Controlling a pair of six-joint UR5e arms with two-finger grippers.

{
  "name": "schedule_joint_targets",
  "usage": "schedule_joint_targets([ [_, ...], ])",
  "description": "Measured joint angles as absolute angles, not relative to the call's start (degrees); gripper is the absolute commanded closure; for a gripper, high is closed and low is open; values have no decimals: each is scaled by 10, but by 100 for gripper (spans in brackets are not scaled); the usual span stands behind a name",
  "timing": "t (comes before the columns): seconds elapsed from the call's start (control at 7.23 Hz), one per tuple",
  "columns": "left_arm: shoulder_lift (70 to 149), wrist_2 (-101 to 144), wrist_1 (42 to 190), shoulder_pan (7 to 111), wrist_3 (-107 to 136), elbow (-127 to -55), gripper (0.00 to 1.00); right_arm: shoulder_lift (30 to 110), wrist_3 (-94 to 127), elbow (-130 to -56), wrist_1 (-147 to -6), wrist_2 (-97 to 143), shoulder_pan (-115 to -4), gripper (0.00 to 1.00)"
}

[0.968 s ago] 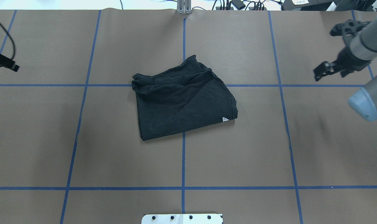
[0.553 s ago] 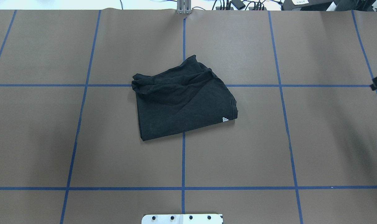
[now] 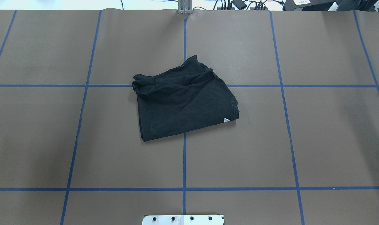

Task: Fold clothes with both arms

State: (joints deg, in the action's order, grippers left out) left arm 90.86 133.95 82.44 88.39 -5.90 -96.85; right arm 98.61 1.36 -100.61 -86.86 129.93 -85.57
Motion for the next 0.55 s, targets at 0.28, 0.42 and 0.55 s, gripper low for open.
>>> schedule_joint_targets([
  [0.28, 875, 1339, 825, 916, -74, -999, 0, 1003, -47, -982, -871, 1325, -901, 0],
  [0.42, 860, 1340, 824, 923, -75, -1019, 0, 1007, -58, -976, -872, 1331, -911, 0],
  [0.55, 852, 1340, 824, 924, -72, -1026, 0, 1010, -62, -973, -871, 1333, -916, 0],
])
